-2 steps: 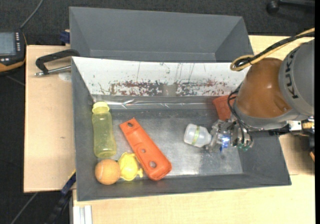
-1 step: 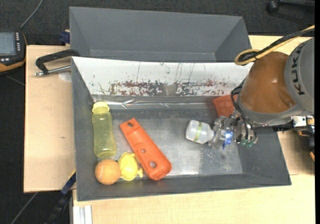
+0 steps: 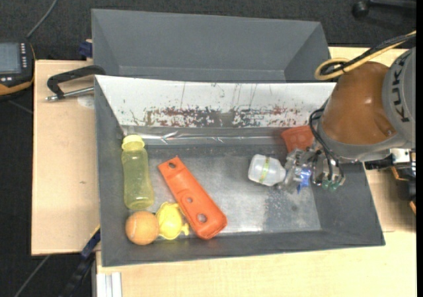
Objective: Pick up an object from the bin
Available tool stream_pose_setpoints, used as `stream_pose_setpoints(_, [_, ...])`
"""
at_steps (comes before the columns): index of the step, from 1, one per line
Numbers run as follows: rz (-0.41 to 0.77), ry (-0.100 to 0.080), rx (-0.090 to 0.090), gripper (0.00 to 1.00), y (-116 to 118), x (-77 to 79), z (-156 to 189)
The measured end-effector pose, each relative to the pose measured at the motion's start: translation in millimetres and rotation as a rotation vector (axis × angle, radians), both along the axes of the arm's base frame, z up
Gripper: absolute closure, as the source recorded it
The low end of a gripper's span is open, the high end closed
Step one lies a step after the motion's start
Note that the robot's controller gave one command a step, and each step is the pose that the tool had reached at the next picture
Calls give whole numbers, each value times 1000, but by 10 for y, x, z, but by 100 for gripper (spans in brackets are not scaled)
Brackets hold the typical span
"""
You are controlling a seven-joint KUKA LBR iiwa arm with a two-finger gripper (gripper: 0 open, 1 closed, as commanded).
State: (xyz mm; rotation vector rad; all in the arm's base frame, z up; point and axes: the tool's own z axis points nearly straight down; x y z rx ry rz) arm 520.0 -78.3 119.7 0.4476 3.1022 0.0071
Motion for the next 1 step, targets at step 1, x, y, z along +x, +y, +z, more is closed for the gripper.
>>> stream_pose_setpoints(1, [0, -3, 0, 100, 1, 5, 141])
